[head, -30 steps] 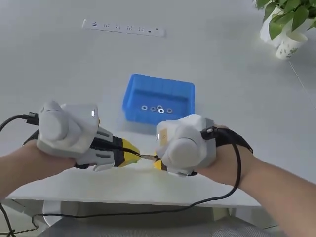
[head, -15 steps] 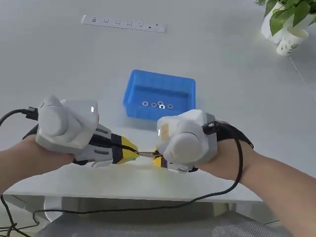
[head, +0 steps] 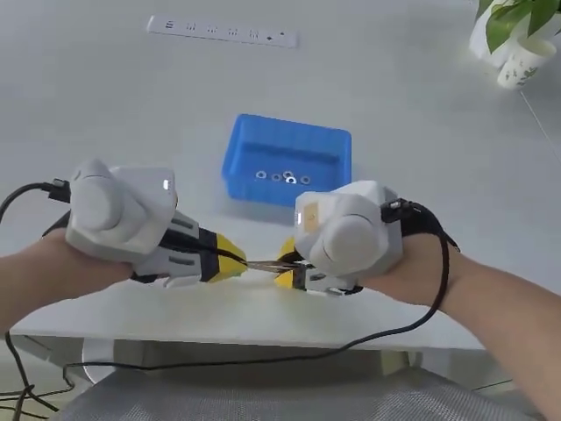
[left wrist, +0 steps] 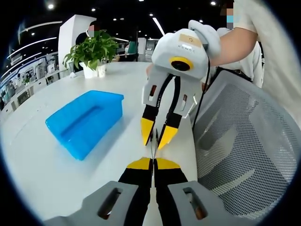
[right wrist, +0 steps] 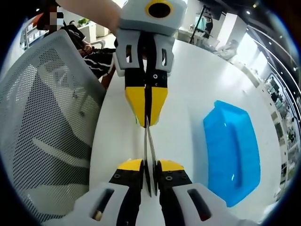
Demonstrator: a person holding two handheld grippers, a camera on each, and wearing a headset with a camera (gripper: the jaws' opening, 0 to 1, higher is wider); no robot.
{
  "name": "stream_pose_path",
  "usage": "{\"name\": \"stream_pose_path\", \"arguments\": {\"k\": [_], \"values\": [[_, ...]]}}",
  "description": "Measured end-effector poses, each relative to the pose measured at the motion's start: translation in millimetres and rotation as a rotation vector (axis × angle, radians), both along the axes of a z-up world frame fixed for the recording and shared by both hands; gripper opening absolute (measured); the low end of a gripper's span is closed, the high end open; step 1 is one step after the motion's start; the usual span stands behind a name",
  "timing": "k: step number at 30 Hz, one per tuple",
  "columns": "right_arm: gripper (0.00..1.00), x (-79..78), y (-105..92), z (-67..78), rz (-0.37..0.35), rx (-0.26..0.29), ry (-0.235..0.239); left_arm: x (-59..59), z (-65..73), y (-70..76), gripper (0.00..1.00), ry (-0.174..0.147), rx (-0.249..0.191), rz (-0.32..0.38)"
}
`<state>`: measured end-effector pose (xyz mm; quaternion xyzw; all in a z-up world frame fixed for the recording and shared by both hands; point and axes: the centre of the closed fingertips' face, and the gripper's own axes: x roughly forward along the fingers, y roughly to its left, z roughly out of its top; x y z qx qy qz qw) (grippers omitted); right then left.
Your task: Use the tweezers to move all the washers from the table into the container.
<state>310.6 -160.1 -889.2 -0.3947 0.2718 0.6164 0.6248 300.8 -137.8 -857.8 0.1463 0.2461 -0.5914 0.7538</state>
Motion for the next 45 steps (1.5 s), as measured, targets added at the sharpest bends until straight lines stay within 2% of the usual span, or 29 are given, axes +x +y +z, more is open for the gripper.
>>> {"name": "stream_pose_path", "arguments": {"k": [12, 17, 21, 25, 31, 36, 40, 45], "values": [[0.11, -1.2, -5.6, -0.5, -0.011, 0.004, 0.015, 1.8, -11.2, -1.3, 0.04, 0.001, 0.018, -0.026], [0.11, 3.8, -4.7, 0.0, -0.07, -0.004, 0.019, 5.0, -15.3, -1.8, 0.04, -0.015, 0.03, -0.015], [0.11, 3.1, -4.3, -0.1, -0.086, -0.012, 0.009, 4.7, -18.5, -0.8, 0.04, -0.017, 0.038, -0.01], [0.11, 2.0, -3.8, -0.4, -0.074, -0.015, -0.005, 2.9, -20.9, 0.9, 0.05, -0.021, 0.044, -0.007], [0.13, 1.1, -3.3, 0.1, -0.068, -0.011, -0.02, 2.9, -22.3, 2.5, 0.05, -0.044, 0.053, 0.003], [0.13, -0.6, -3.3, -0.2, -0.067, -0.006, -0.02, 2.1, -23.8, 5.4, 0.06, -0.041, 0.051, 0.01], [0.12, -1.3, -3.5, 0.2, -0.066, -0.005, -0.022, 4.5, -23.6, 6.8, 0.07, -0.054, 0.053, 0.017], [0.13, -1.3, -3.3, 0.6, -0.063, -0.007, -0.026, 4.9, -23.4, 7.7, 0.07, -0.054, 0.056, 0.018]]}}
